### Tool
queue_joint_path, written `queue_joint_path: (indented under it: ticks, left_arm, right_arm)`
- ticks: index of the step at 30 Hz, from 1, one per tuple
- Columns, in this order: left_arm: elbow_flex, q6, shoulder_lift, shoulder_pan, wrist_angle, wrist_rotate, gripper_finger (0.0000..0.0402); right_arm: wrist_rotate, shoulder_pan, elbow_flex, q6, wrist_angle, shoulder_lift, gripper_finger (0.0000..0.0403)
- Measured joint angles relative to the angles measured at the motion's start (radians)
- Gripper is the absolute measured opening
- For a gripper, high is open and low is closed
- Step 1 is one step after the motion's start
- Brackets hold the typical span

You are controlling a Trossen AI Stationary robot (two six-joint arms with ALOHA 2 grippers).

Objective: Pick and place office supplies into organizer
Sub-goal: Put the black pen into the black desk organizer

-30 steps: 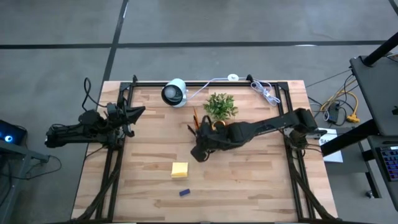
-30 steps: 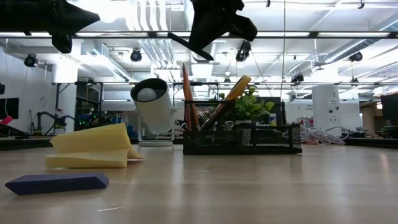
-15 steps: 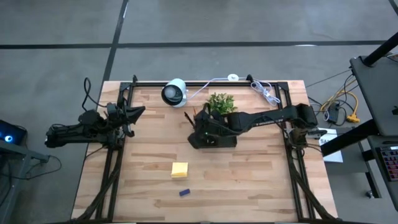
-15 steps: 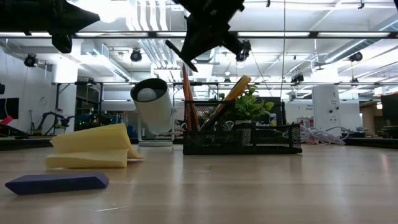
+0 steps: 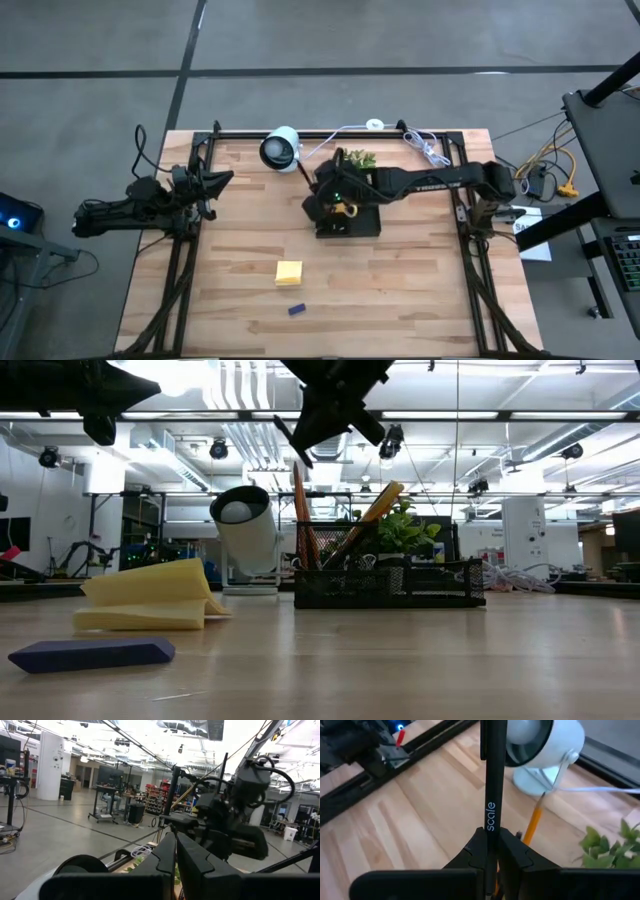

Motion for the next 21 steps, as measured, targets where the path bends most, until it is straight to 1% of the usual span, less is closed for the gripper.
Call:
queue_joint_path:
  ticks: [2, 5, 10, 15, 21]
  left_arm:
    - [0.0, 0.0, 0.0, 0.0, 0.001, 0.0, 0.0]
    - [0.0, 0.0, 0.0, 0.001, 0.0, 0.0, 0.0]
    - [0.0, -0.001, 0.0, 0.001, 0.001, 0.0, 0.0]
    - [0.0, -0.001, 0.0, 0.001, 0.002, 0.0, 0.0]
    - [0.003, -0.004, 0.0, 0.001, 0.005, 0.0, 0.0]
  right_arm:
    - [-0.03, -0.016, -0.012, -0.023, 0.022, -0.011, 0.0013]
    - [-0.079, -0.04, -0.038, -0.052, 0.098, -0.026, 0.0013]
    - [-0.105, -0.069, -0.088, -0.084, 0.228, -0.053, 0.0013]
    - [-0.104, -0.077, -0.214, -0.097, 0.461, -0.121, 0.0013]
    - [-0.098, -0.079, -0.389, -0.101, 0.58, -0.233, 0.0013]
